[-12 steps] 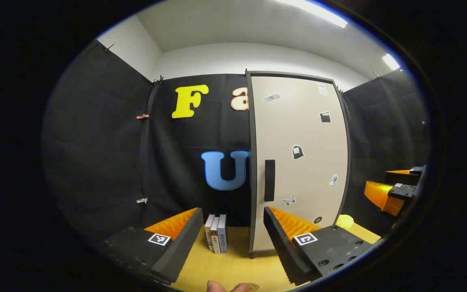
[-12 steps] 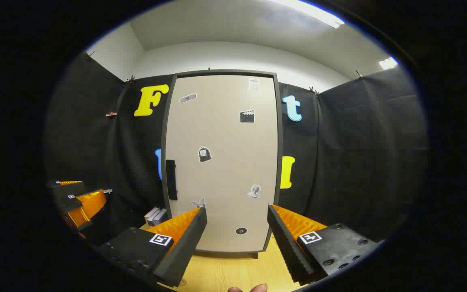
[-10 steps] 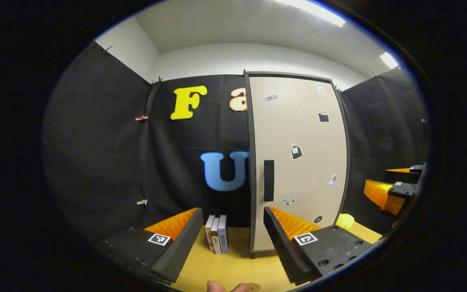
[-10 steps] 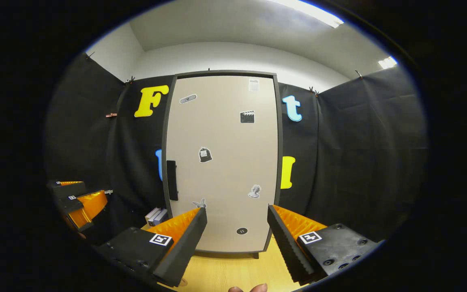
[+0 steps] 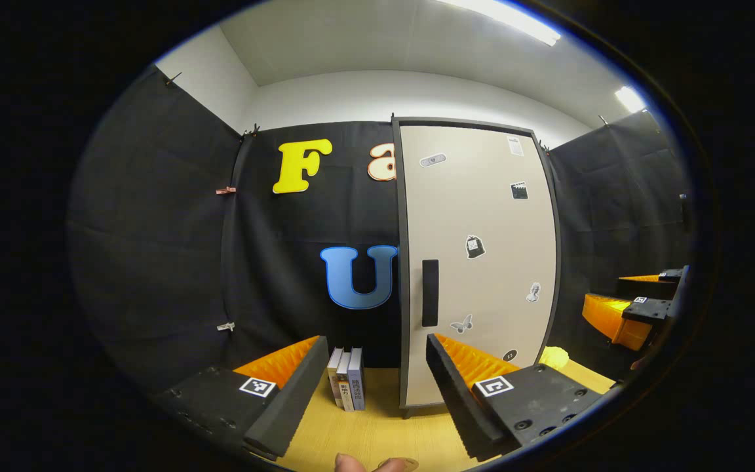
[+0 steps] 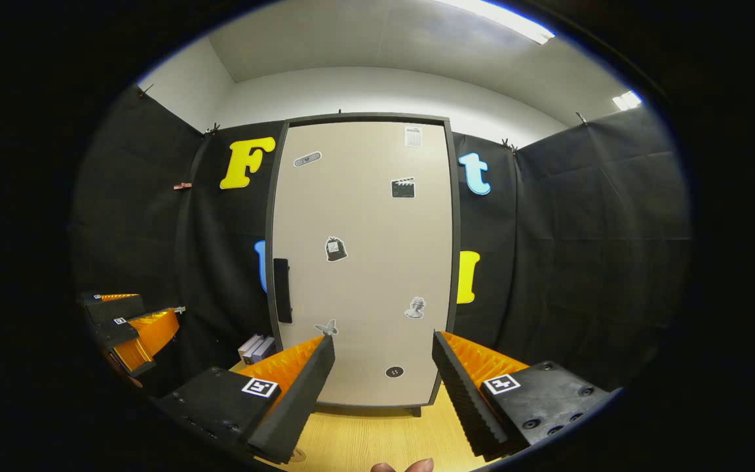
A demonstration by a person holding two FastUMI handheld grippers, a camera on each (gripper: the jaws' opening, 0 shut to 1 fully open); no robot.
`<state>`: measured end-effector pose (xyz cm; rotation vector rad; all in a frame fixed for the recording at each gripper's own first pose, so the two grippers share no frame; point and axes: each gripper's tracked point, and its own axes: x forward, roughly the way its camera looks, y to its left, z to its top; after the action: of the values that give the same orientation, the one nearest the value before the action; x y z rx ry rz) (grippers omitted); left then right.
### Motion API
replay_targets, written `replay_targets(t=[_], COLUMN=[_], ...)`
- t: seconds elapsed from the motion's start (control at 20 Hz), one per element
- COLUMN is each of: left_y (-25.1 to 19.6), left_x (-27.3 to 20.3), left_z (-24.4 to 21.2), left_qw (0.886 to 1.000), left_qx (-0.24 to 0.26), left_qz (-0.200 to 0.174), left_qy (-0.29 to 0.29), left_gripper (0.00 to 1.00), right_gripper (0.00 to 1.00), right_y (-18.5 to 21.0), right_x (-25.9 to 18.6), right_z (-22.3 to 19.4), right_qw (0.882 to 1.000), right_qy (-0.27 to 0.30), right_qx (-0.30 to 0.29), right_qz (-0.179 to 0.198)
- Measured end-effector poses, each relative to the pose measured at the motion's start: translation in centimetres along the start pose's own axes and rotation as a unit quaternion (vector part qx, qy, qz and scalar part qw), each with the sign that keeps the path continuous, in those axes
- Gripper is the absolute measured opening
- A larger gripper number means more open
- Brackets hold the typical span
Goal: Open the cabinet door with the right hand, grasp the bottle in the cabinet with the left hand and place it on the coaster, then close the cabinet door with the right hand.
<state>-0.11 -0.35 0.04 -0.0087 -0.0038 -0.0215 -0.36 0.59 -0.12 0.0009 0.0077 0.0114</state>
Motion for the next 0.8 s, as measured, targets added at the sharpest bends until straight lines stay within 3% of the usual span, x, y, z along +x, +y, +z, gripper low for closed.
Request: replay_targets(t=[0.5, 0.8], left_y=[1.1, 3.0], left_x=[-0.1, -0.4], left_z=[-0.3, -0.8], left_qw=[1.0, 1.0], left_qx=[0.001, -0.002], left_qz=[-0.004, -0.001], left_qy=[0.0, -0.001], left_gripper=[0.95, 0.95], right_gripper=[0.98, 0.97], right_y=[1.4, 5.2], right_x=[0.1, 2.1], right_z=[0.1, 0.6], right_qw=[1.0, 0.999], right_qy=[0.0, -0.01], right_qx=[0.008, 0.018], right_qz=[0.004, 0.032])
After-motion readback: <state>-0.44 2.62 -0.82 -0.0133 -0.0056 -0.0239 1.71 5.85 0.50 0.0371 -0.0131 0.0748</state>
